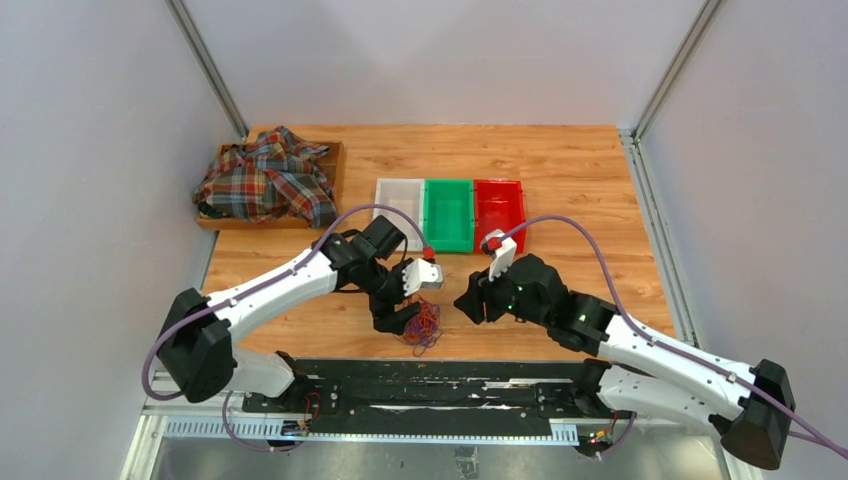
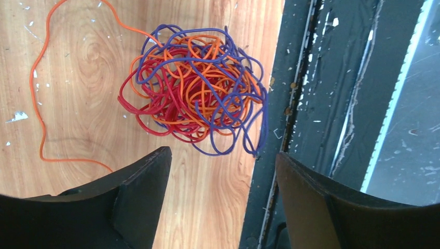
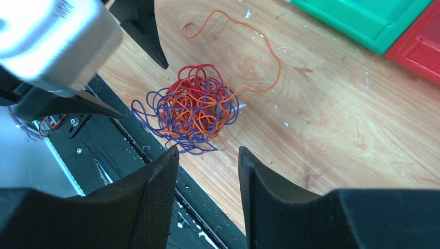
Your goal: Untangle the cables
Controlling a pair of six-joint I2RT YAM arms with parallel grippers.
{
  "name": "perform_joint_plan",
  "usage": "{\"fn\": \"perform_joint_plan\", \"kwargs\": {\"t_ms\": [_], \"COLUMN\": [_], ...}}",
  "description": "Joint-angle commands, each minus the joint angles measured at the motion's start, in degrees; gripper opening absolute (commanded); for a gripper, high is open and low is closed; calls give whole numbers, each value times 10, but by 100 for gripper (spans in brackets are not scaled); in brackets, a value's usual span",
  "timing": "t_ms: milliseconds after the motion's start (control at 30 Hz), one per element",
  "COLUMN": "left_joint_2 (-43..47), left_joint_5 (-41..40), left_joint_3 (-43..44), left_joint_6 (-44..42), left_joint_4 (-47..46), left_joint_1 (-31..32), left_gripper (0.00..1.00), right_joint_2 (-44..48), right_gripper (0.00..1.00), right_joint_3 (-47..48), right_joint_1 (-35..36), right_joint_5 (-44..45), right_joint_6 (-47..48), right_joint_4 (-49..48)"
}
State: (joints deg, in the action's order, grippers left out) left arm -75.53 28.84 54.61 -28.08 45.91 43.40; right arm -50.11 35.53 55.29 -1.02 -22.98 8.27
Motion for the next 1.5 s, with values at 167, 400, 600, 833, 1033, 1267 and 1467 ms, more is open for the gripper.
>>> {"fn": "perform_joint_plan", "kwargs": {"t_ms": [167, 400, 600, 833, 1033, 1267, 1467], "left_joint_2": [-24, -36, -41, -40, -36, -2, 16], "left_joint_5": [61, 88, 28, 2, -30, -87, -63], "left_joint_3": [24, 37, 26, 20, 62, 165, 209], "left_joint_6": [-22, -14, -27, 1, 62, 173, 217], "left_joint_4": [-10, 2, -5, -31, -31, 35, 69], "left_joint_1": [11, 29, 32, 34, 34, 33, 33], "left_gripper": [62, 51, 31, 18, 1, 1, 1], "right_joint_2": [47, 41, 50, 50, 38, -1, -42], "right_gripper": [43, 37, 32, 46, 57, 70, 71], "right_joint_3": [-28, -36, -36, -41, -47, -47, -14], "right_joint_1": [11, 11, 11, 11, 12, 31, 38], "right_joint_5": [56, 55, 60, 56, 57, 67, 76], "right_joint_6": [-11, -25, -29, -34, -32, 3, 44], "right_joint_4": [7, -7, -9, -27, -58, -163, -232]}}
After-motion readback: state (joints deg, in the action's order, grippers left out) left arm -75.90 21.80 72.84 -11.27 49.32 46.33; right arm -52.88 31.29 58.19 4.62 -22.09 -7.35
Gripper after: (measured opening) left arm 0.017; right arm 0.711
